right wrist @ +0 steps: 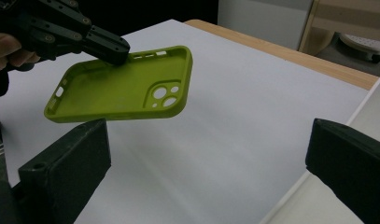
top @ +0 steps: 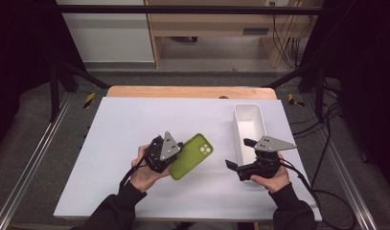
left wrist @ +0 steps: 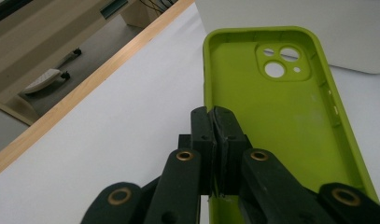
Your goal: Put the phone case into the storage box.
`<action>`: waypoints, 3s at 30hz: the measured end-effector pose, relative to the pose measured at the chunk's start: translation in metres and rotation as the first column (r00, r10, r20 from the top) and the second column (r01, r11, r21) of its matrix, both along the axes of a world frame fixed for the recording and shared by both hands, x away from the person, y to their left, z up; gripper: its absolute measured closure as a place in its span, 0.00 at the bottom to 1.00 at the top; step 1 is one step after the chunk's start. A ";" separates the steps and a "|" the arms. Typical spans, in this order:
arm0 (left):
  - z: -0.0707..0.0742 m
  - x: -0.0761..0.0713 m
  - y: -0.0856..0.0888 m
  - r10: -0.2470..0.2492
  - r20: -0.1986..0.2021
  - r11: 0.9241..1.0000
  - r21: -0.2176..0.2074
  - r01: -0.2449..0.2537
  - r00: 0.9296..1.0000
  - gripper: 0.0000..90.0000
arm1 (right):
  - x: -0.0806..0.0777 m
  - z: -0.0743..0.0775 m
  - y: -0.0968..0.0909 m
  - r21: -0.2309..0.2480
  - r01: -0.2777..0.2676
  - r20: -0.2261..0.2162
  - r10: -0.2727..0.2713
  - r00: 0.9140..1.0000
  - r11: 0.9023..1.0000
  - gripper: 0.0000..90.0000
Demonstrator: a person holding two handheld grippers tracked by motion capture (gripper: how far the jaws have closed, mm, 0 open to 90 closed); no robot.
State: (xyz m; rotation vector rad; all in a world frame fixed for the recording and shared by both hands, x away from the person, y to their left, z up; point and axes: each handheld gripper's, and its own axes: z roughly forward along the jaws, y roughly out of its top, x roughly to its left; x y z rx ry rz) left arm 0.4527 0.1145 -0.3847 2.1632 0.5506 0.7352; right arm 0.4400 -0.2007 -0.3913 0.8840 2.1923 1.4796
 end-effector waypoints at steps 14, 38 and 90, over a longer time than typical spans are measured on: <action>0.000 -0.006 -0.008 -0.018 0.025 0.999 0.033 0.017 1.000 0.97 | 0.002 0.001 0.010 -0.016 -0.018 -0.011 0.018 1.000 1.000 0.01; 0.004 -0.017 -0.013 -0.045 0.103 0.997 0.071 0.037 0.994 0.97 | 0.008 0.009 0.027 -0.036 -0.051 -0.035 0.050 0.998 0.998 0.01; 0.005 -0.052 -0.002 -0.067 0.236 0.993 0.110 0.042 0.969 0.98 | 0.019 0.027 0.053 -0.078 -0.123 -0.088 0.117 0.989 0.989 0.02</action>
